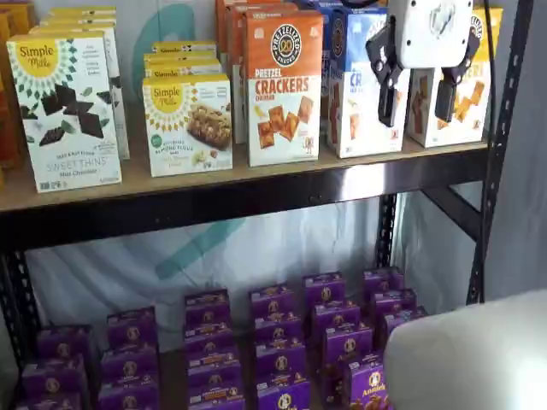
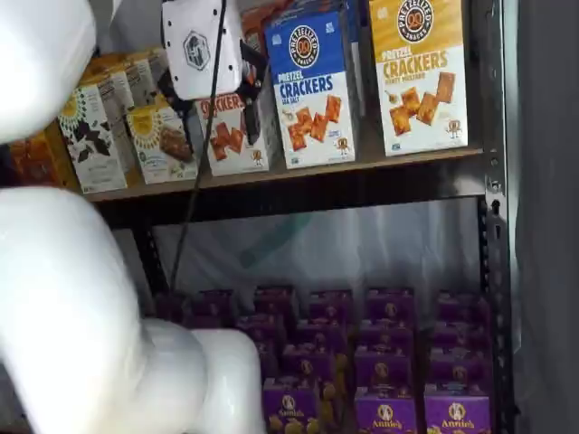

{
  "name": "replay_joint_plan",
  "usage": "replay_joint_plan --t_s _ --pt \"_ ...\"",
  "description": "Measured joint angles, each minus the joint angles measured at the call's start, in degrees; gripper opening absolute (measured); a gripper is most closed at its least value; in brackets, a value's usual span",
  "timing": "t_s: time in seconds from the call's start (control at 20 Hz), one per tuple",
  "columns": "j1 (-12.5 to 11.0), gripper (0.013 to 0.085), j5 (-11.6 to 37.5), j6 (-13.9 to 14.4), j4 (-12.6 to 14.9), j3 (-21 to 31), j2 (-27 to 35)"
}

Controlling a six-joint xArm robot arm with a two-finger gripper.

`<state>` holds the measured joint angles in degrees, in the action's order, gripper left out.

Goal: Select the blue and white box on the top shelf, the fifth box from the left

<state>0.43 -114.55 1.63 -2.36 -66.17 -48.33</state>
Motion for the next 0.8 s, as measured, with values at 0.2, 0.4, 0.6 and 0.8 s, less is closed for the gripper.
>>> replay_joint_plan --t_s 0.2,0.4,0.6,0.8 --pt "-5.11 0.0850 -1.31 -2.47 -5.72 -0.38 0.54" --pt "-4.49 0.0850 -0.96 -2.30 -5.12 -0.28 0.50" --pt "-2.19 0.0850 2.00 -1.48 -2.08 0.20 0.39" --pt "-2.15 0.0850 5.98 -1.94 -0.94 -0.85 2.30"
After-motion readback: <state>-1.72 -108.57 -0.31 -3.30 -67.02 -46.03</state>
